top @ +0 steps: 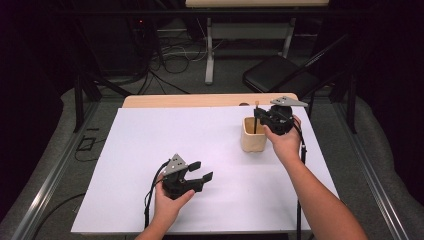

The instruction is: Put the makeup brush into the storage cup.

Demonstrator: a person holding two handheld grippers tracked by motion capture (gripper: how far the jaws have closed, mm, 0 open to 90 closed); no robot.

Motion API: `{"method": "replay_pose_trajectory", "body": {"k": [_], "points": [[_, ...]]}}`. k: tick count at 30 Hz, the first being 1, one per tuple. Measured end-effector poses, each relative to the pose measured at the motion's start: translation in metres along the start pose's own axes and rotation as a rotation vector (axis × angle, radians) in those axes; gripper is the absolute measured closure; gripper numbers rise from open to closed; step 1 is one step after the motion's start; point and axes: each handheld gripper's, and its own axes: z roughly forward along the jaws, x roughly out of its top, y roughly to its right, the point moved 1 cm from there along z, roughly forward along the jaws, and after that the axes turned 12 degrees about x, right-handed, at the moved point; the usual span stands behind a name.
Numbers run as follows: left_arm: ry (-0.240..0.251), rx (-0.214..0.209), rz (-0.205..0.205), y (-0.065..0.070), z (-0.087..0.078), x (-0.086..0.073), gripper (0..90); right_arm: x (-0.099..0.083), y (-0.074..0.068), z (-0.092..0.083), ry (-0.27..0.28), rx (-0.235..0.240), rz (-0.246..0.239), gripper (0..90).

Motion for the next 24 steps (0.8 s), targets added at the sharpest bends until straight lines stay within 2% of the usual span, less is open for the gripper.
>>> {"method": "replay_pose_trajectory", "body": {"k": [24], "points": [[-0.005, 0.000, 0.007, 0.000, 0.000, 0.000, 37.7, -0.013, 0.003, 0.003, -0.022, -0.005, 0.014, 83.7]]}}
